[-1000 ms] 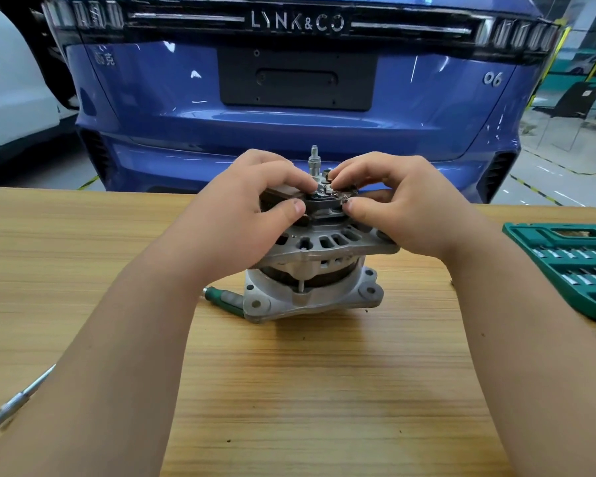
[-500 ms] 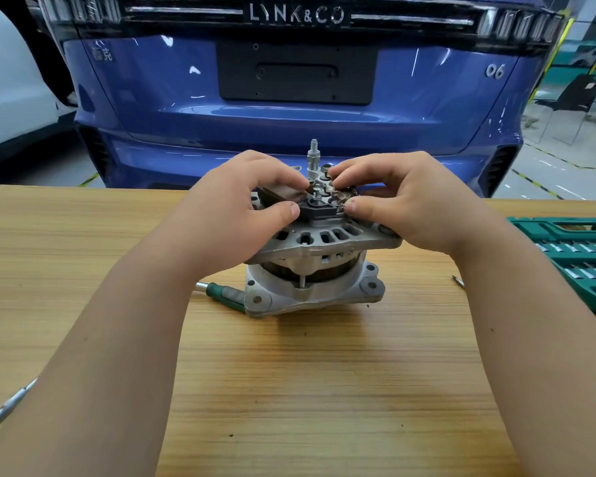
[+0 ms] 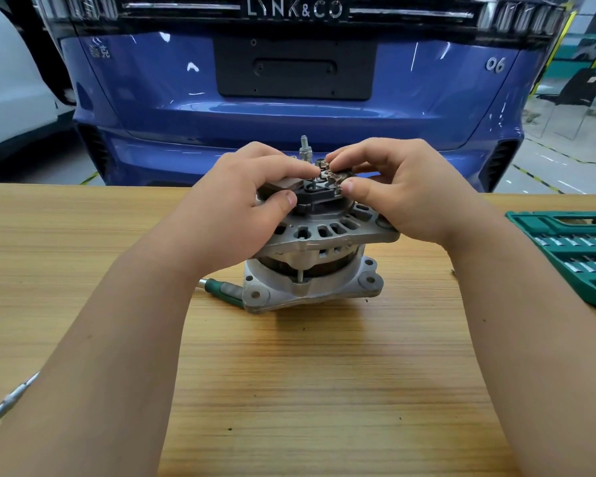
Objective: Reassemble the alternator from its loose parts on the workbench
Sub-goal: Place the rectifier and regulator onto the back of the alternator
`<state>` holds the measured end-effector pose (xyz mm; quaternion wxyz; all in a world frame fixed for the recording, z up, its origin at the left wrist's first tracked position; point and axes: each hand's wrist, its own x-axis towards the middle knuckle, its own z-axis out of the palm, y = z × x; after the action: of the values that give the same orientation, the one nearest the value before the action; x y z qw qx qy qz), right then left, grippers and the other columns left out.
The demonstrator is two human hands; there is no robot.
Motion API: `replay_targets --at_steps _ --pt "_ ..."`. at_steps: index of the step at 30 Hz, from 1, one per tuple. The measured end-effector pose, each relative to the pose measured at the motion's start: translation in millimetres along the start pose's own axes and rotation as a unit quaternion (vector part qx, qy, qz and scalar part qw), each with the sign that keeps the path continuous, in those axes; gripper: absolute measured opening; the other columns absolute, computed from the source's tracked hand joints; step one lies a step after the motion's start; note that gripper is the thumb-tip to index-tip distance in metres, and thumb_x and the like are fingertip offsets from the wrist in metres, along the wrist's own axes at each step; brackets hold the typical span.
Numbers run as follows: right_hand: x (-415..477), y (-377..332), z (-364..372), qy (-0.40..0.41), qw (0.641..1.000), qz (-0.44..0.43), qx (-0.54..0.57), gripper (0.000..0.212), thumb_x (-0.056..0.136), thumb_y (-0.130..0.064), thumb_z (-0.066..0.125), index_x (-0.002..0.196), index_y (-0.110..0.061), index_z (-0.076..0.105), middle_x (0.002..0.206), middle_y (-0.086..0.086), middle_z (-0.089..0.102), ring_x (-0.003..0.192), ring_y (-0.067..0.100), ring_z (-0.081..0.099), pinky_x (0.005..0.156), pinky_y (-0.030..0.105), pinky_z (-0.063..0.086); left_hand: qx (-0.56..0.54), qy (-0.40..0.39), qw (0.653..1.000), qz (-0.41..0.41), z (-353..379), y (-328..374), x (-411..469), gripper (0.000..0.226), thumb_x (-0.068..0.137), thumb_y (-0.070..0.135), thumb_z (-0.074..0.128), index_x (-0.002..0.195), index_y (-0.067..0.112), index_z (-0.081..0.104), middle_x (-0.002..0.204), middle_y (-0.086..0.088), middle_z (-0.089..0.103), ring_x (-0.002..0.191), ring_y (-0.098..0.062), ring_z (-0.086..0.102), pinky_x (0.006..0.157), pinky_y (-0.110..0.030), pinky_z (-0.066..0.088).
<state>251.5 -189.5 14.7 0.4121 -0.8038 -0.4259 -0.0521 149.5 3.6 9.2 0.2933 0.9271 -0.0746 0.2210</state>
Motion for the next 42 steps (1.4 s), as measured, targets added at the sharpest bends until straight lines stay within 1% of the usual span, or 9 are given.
replay_targets --at_steps 9,13,18,21,25,32,36,39,42 --pt "-0.6 -4.0 -0.7 0.004 1.0 -0.002 -0.012 0.025 0.09 -0.022 0.067 0.096 -0.046 0.063 0.109 -0.018 0.068 0.105 -0.001 0.061 0.092 0.041 0.052 0.011 0.009 1.0 0.001 -0.9 1.0 -0.9 0.036 0.095 0.019 0.057 0.104 0.054 0.057 0.115 0.023 0.052 0.107 0.001 0.05 0.08 -0.003 0.034" --pt "-0.6 -3.1 -3.1 -0.005 1.0 0.005 -0.023 0.023 0.088 -0.023 0.068 0.095 -0.045 0.065 0.112 -0.019 0.067 0.103 -0.001 0.062 0.089 0.04 0.054 0.024 0.006 1.0 0.004 0.9 1.8 -0.6 0.035 0.094 0.018 0.058 0.111 0.048 0.062 0.116 0.021 0.052 0.107 0.003 0.048 0.08 0.001 0.033" --pt "-2.3 -2.7 -4.2 -0.044 0.999 0.022 -0.016 0.025 0.086 -0.02 0.071 0.091 -0.044 0.066 0.115 -0.023 0.064 0.104 0.002 0.063 0.09 0.04 0.054 0.022 0.028 0.999 -0.006 3.6 4.6 -0.9 0.024 0.093 0.033 0.057 0.113 0.044 0.064 0.103 0.024 0.057 0.101 0.001 0.05 0.077 -0.01 0.034" --pt "-2.3 -6.3 -7.4 -0.043 0.998 0.026 -0.037 0.021 0.088 -0.023 0.067 0.096 -0.043 0.065 0.117 -0.022 0.064 0.108 0.004 0.06 0.094 0.04 0.051 0.021 0.032 0.999 -0.032 3.5 3.1 0.2 0.029 0.091 0.038 0.06 0.117 0.048 0.054 0.103 0.029 0.059 0.099 0.01 0.051 0.072 -0.005 0.034" --pt "4.0 -26.2 -7.1 -0.01 0.997 -0.015 -0.078 0.011 0.09 -0.033 0.063 0.095 -0.042 0.067 0.091 -0.025 0.064 0.09 -0.007 0.058 0.077 0.02 0.046 0.006 0.025 0.998 -0.062 1.3 -1.1 1.0 0.044 0.087 0.045 0.062 0.126 0.052 0.043 0.102 0.037 0.058 0.097 0.024 0.043 0.066 -0.002 0.032" --pt "35.4 -67.5 -5.5 -0.161 0.945 0.0 -0.286 0.01 0.087 -0.026 0.064 0.083 -0.034 0.069 0.073 -0.015 0.063 0.069 0.002 0.057 0.056 0.021 0.039 -0.002 0.03 0.997 -0.065 0.8 -6.6 1.2 0.05 0.086 0.041 0.065 0.132 0.043 0.045 0.105 0.031 0.061 0.105 0.006 0.047 0.074 -0.007 0.029" --pt "38.5 -76.9 -1.0 -0.172 0.925 -0.005 -0.339 0.012 0.087 -0.024 0.06 0.081 -0.026 0.071 0.065 -0.009 0.059 0.059 0.008 0.052 0.05 0.024 0.035 -0.016 0.019 0.998 -0.06 -0.4 -8.7 2.0 0.048 0.088 0.037 0.065 0.132 0.041 0.047 0.107 0.031 0.062 0.109 0.003 0.049 0.081 -0.009 0.031" --pt "41.5 -78.9 4.3 -0.17 0.901 -0.006 -0.399 0.022 0.09 -0.027 0.057 0.074 -0.013 0.064 0.062 0.003 0.052 0.056 0.019 0.045 0.049 0.028 0.033 -0.038 0.017 0.998 -0.057 -1.8 -8.6 1.5 0.046 0.088 0.034 0.065 0.13 0.04 0.05 0.11 0.028 0.063 0.112 0.001 0.053 0.094 -0.024 0.042" --pt "41.8 -81.9 6.1 -0.176 0.896 0.01 -0.407 0.03 0.092 -0.032 0.057 0.066 -0.017 0.053 0.061 0.002 0.048 0.054 0.018 0.043 0.049 0.029 0.03 -0.048 0.015 0.997 -0.052 -2.1 -7.0 0.7 0.042 0.089 0.032 0.065 0.127 0.041 0.052 0.11 0.027 0.063 0.111 -0.001 0.055 0.098 -0.034 0.046"
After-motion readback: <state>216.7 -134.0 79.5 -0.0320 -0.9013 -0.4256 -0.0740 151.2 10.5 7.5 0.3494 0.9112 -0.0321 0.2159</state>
